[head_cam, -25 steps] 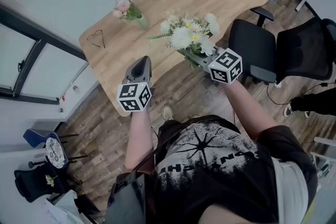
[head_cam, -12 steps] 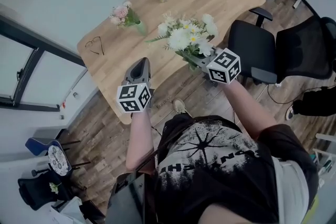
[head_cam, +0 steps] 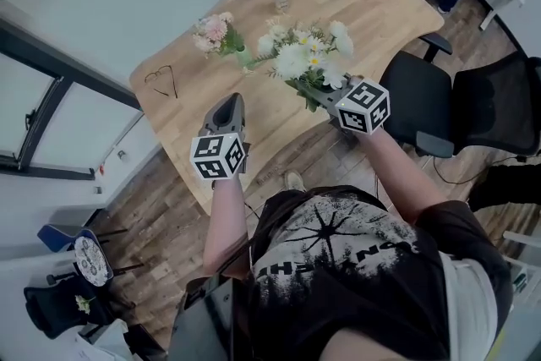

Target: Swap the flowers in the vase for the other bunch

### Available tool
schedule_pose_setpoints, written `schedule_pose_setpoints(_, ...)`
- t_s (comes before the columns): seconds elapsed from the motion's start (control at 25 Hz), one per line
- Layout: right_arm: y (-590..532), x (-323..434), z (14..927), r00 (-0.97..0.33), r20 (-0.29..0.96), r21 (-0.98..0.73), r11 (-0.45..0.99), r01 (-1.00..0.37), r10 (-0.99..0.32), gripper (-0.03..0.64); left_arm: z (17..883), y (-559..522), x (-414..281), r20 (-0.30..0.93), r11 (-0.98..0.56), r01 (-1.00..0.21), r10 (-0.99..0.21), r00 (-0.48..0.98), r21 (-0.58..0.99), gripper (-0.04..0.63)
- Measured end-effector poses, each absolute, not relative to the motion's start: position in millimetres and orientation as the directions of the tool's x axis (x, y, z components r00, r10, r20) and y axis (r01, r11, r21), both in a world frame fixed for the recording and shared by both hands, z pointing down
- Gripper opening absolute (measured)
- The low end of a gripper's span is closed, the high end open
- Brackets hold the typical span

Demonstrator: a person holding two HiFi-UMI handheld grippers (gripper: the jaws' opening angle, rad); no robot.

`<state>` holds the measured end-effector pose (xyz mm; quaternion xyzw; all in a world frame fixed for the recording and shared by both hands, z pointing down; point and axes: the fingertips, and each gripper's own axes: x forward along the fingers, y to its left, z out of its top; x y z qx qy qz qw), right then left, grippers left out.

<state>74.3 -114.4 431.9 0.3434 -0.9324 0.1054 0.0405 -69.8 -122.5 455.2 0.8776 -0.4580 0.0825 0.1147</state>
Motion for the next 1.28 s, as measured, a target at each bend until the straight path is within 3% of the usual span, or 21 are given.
schedule_pose_setpoints(0.56, -198, 41, 428, -0.762, 0.147, -0.145, 0.748, -0.648, -0.631, 0.067, 460, -197, -105, 0.237, -0.542, -0.829, -0.795, 0.559, 0.139, 0.014)
schedule_pose_setpoints(1.28, -269, 35, 423, -0.880, 0.159, -0.153, 0.869, -0.471, -0.449, 0.069, 452, -237, -111, 0.239, -0.350, -0.927, -0.896, 0.374, 0.138, 0.015)
